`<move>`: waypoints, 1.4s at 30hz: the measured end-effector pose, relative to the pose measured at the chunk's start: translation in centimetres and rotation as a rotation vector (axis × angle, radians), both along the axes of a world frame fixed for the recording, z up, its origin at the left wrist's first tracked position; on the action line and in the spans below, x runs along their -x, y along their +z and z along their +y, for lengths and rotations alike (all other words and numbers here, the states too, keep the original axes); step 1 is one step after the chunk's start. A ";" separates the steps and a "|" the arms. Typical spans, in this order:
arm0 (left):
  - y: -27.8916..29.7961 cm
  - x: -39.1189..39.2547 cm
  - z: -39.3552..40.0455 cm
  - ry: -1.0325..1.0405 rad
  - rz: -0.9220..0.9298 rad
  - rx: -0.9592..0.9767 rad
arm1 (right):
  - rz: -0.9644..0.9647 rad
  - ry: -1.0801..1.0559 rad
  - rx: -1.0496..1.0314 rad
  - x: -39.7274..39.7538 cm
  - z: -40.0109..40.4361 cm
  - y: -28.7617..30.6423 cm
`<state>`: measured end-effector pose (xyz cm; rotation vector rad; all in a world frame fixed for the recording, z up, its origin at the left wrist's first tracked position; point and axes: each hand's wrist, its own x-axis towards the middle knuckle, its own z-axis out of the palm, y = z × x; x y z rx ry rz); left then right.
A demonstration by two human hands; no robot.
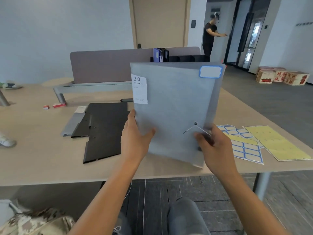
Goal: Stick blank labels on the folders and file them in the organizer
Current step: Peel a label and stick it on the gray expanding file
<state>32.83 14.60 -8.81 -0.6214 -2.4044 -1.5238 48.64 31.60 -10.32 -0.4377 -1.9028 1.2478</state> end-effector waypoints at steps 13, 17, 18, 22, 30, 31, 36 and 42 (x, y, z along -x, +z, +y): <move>6.3 0.7 9.3 -0.183 0.003 -0.018 | -0.001 -0.167 -0.109 -2.4 4.7 6.2; 7.2 0.3 12.0 -0.286 -0.017 -0.022 | 0.057 -0.287 -0.101 -2.1 6.1 7.7; 7.3 0.4 12.5 -0.297 -0.015 -0.005 | 0.055 -0.318 -0.113 -1.7 6.5 7.8; 7.1 1.9 13.5 -0.276 0.015 0.106 | 0.053 -0.393 -0.138 0.5 7.2 8.3; 4.6 6.8 12.9 -0.172 0.046 0.364 | 0.015 -0.459 -0.185 7.7 8.3 9.1; 4.2 7.3 12.8 -0.165 0.059 0.384 | 0.009 -0.461 -0.188 8.6 8.3 9.1; 2.4 10.0 13.2 -0.140 0.130 0.487 | -0.014 -0.496 -0.241 12.9 8.8 9.5; 0.6 12.5 14.3 -0.109 0.231 0.631 | -0.096 -0.546 -0.297 17.9 10.1 9.3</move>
